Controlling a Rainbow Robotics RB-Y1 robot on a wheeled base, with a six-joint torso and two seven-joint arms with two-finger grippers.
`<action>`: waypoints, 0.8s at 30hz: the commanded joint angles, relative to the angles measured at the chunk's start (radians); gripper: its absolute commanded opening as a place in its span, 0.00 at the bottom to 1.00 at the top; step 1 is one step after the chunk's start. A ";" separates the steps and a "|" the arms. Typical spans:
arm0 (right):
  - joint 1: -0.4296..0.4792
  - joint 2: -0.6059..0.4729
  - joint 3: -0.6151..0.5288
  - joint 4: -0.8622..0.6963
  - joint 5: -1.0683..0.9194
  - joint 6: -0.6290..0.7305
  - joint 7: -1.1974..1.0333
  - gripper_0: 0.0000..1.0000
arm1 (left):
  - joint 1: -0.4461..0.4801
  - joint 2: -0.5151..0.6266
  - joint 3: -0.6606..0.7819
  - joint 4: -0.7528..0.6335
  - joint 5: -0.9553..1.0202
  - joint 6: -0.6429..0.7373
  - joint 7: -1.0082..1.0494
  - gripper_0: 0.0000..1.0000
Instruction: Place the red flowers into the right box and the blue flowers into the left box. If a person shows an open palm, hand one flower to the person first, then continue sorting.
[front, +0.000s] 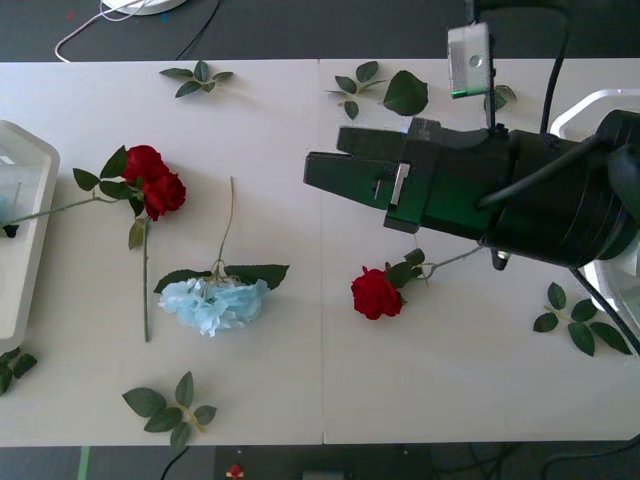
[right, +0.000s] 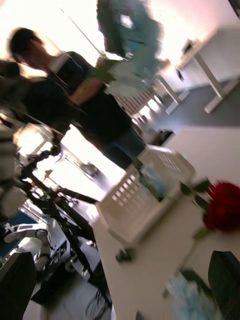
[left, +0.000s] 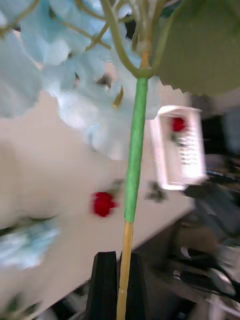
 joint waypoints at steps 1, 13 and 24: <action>-0.044 -0.039 -0.057 -0.022 0.130 0.088 -0.182 1.00 | 0.052 0.150 -0.019 0.106 -0.062 0.006 -0.040 0.00; -0.217 -0.015 -0.026 0.013 0.659 0.557 -0.802 1.00 | 0.354 0.193 0.007 0.387 -0.225 -0.183 -0.253 0.00; -0.352 -0.005 0.158 0.345 1.008 0.631 -0.952 1.00 | 0.357 0.164 -0.033 0.666 -0.263 -0.258 -0.604 0.00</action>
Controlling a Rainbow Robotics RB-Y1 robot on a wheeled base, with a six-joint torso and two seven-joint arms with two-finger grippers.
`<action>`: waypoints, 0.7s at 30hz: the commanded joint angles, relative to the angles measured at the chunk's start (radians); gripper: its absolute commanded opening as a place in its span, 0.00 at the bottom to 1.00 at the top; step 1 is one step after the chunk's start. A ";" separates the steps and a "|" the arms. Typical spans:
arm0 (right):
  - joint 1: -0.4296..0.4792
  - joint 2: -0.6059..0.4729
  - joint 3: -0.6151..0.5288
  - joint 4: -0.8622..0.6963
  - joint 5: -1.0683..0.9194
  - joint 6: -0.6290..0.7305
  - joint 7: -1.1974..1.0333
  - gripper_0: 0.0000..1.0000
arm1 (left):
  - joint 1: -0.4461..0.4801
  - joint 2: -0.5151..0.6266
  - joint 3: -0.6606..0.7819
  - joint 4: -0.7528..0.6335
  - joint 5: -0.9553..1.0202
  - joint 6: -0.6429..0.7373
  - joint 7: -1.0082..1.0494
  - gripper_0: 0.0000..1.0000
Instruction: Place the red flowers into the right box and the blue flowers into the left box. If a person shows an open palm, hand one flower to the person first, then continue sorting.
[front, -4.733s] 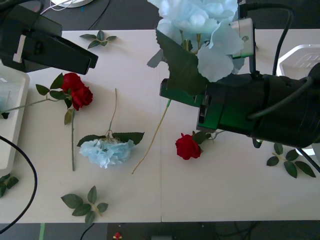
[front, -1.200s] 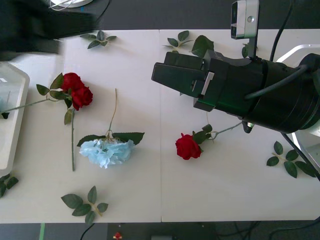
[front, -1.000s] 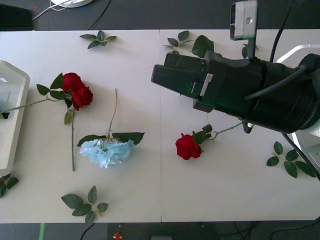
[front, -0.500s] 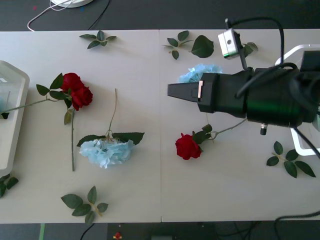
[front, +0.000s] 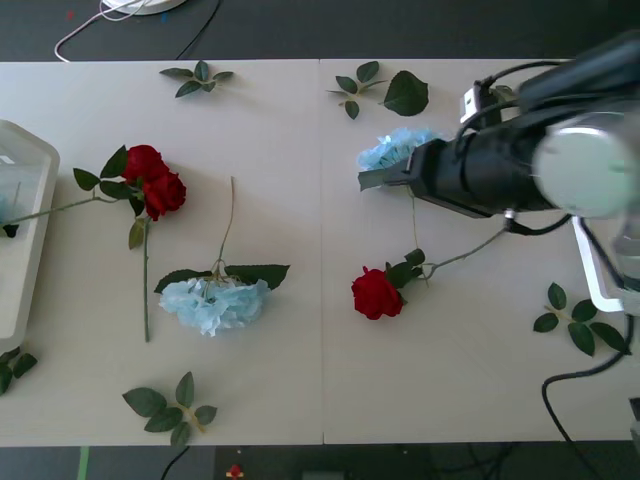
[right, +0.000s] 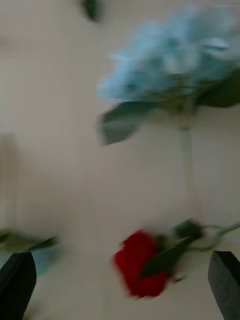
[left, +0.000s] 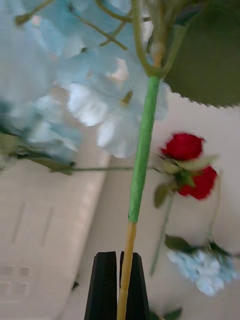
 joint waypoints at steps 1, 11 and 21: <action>-0.076 0.003 0.084 0.142 0.113 -0.015 -0.036 1.00 | -0.001 0.016 -0.013 0.086 -0.028 -0.034 -0.174 0.00; -0.127 0.090 0.130 0.441 0.294 -0.153 0.010 1.00 | -0.003 -0.027 -0.132 0.249 -0.026 -0.220 -0.400 0.00; -0.203 0.159 0.153 0.722 0.357 -0.389 0.174 1.00 | -0.003 -0.111 -0.188 0.393 -0.026 -0.300 -0.506 0.00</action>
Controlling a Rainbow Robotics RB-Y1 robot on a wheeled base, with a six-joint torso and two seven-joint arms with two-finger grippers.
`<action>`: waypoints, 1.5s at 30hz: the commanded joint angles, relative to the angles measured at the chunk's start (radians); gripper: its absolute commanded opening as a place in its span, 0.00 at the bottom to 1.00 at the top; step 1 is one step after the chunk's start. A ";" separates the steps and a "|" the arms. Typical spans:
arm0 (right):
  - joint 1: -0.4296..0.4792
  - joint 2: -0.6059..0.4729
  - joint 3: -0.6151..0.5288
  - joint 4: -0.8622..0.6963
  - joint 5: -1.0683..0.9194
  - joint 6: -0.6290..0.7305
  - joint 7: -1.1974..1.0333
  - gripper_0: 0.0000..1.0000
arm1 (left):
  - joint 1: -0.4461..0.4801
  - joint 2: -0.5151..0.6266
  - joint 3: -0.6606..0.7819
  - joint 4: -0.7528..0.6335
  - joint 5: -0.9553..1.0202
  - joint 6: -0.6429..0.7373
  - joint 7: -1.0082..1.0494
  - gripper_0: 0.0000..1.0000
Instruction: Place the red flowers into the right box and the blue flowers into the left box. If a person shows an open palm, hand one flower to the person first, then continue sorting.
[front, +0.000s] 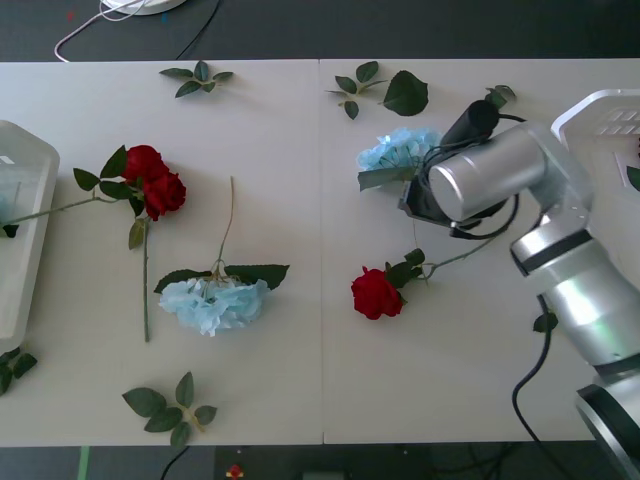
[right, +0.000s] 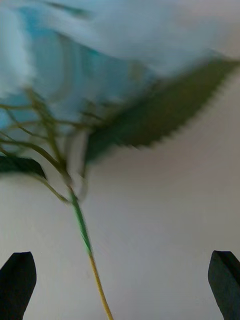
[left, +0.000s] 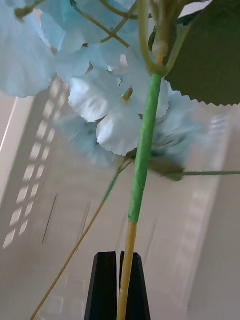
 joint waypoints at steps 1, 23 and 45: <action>-0.074 0.046 0.010 0.091 0.020 -0.083 0.130 1.00 | -0.003 -0.061 -0.028 0.062 -0.006 -0.061 -0.103 0.00; -0.094 0.060 0.013 0.236 0.031 -0.253 0.205 0.00 | -0.078 -0.101 -0.215 -0.053 -0.041 -0.234 -0.074 0.00; -0.077 0.015 -0.053 -0.031 -0.138 -0.186 0.278 0.00 | -0.081 -0.135 -0.122 -0.064 0.002 -0.121 -0.121 1.00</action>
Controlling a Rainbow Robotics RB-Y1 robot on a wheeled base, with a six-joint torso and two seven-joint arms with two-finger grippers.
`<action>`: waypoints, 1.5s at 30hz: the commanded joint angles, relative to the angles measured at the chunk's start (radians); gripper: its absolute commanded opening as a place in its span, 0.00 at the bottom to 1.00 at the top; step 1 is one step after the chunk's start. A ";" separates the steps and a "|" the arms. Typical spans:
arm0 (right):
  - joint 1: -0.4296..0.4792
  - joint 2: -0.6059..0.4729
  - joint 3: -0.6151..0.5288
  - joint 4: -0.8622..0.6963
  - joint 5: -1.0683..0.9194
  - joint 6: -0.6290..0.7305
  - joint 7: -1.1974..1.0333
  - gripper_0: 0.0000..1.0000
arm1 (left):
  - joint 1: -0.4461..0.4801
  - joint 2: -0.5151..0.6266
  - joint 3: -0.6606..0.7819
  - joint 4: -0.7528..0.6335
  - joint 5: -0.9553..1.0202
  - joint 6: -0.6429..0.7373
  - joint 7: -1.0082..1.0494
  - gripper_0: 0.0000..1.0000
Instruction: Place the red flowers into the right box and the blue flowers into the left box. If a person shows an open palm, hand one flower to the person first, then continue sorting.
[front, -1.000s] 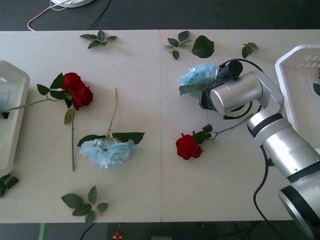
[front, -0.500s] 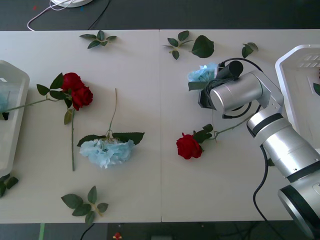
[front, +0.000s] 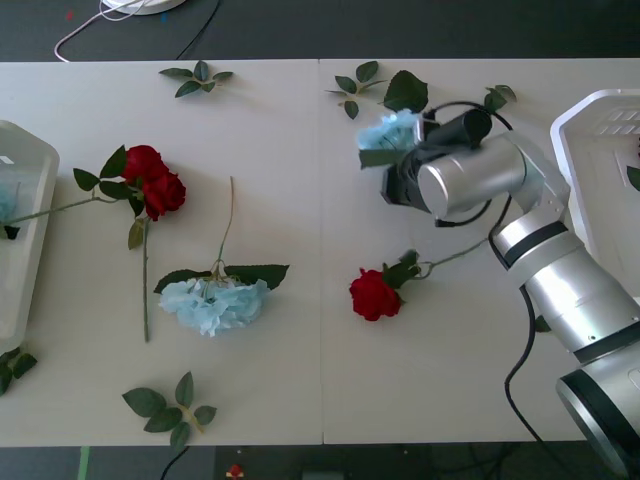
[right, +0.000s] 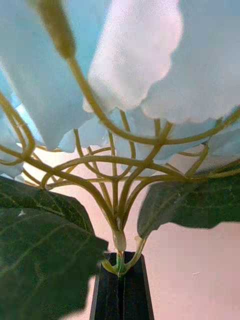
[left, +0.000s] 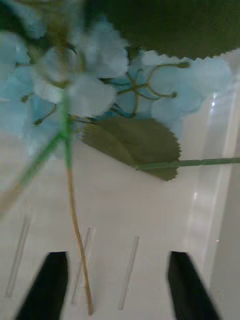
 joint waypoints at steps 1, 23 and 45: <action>-0.016 -0.028 -0.056 -0.216 -0.082 0.093 0.081 0.00 | -0.023 -0.004 0.144 -0.020 -0.027 0.143 -0.089 1.00; 0.265 -0.051 -0.433 -0.764 -0.978 0.271 0.701 0.00 | -0.038 0.018 0.400 -0.619 -0.320 0.740 -0.144 1.00; 0.346 -0.045 -0.241 -0.776 -1.442 0.090 0.971 0.00 | -0.216 -0.114 0.101 -0.764 -0.934 0.613 -0.612 1.00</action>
